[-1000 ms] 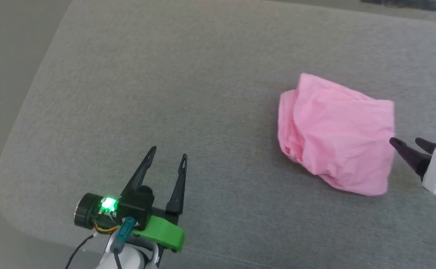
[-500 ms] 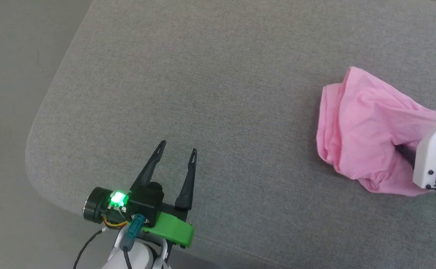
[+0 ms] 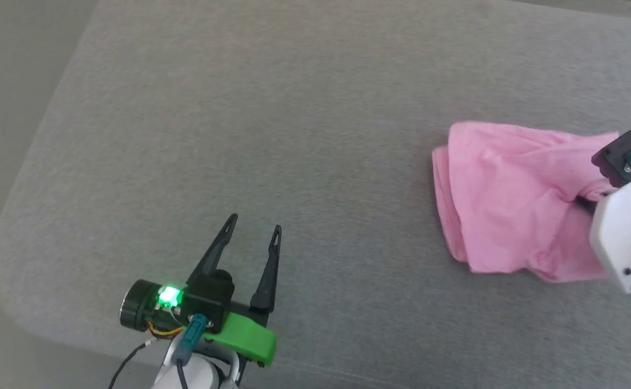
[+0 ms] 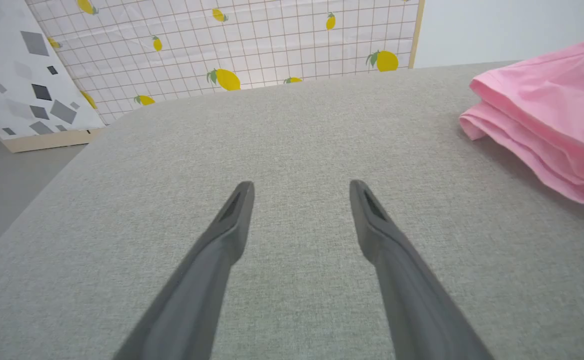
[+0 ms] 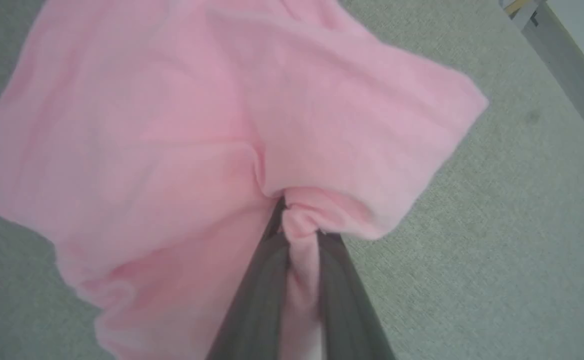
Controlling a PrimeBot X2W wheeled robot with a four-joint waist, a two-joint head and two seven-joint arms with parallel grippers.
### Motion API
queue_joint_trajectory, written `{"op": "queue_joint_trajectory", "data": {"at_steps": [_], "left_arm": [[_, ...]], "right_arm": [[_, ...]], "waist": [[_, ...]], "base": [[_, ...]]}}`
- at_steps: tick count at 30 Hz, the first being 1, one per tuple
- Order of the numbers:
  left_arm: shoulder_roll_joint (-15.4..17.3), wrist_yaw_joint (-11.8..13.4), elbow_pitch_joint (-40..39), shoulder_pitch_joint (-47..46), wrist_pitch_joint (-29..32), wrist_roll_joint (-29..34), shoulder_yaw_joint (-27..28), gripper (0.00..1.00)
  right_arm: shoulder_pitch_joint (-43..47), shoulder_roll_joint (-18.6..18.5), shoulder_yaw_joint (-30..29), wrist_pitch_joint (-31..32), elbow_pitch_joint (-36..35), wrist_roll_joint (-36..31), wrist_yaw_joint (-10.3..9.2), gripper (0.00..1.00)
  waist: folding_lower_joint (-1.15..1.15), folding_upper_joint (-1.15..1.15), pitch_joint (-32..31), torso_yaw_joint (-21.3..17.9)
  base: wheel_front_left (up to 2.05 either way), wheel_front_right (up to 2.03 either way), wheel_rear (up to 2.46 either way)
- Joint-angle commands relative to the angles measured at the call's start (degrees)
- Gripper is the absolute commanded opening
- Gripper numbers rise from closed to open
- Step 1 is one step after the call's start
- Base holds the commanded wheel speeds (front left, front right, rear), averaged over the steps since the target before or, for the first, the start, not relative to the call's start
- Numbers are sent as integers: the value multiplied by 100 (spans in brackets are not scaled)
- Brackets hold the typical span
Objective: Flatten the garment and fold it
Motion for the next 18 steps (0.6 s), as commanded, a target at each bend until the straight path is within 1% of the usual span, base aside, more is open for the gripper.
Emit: {"op": "queue_joint_trajectory", "data": {"at_steps": [1,2,4,7,10,11,12,14,18], "left_arm": [[2,-7,-5,63,-44,32,24,100],[1,-14,-12,69,-44,34,28,100],[0,-30,-28,60,-44,44,33,100],[-3,-77,-59,-18,-44,81,30,100],[4,-149,-112,-142,-44,138,15,100],[10,-164,-127,-175,-44,154,15,100],[13,-207,-156,-246,-44,180,17,100],[9,-267,-198,-309,-44,195,12,100],[-16,-321,-299,-454,-45,274,13,100]], "right_arm": [[-189,-328,198,-42,-175,74,-9,0],[-271,-627,376,-67,-293,114,-9,0],[-400,-1091,628,-136,-425,147,-9,0],[-555,-1834,943,-312,-472,162,-9,0],[-593,-2451,1023,-583,-329,110,-9,0],[-594,-2597,992,-687,-245,90,-9,0],[-580,-2804,792,-912,71,66,-9,0],[-535,-2909,514,-1101,459,13,-9,0],[-245,-2867,-172,-1486,1407,-199,-9,0]], "waist": [[0,0,-64,-527],[0,0,-26,-647],[0,0,56,-825],[0,0,256,-1066],[0,0,482,-1216],[0,0,566,-1254],[0,0,721,-1307],[0,0,876,-1332],[0,0,1187,-1283]], "base": [[0,0,0],[0,0,0],[0,0,0],[0,0,0],[0,0,0],[0,0,0],[0,0,0],[0,0,0],[0,0,0]]}}
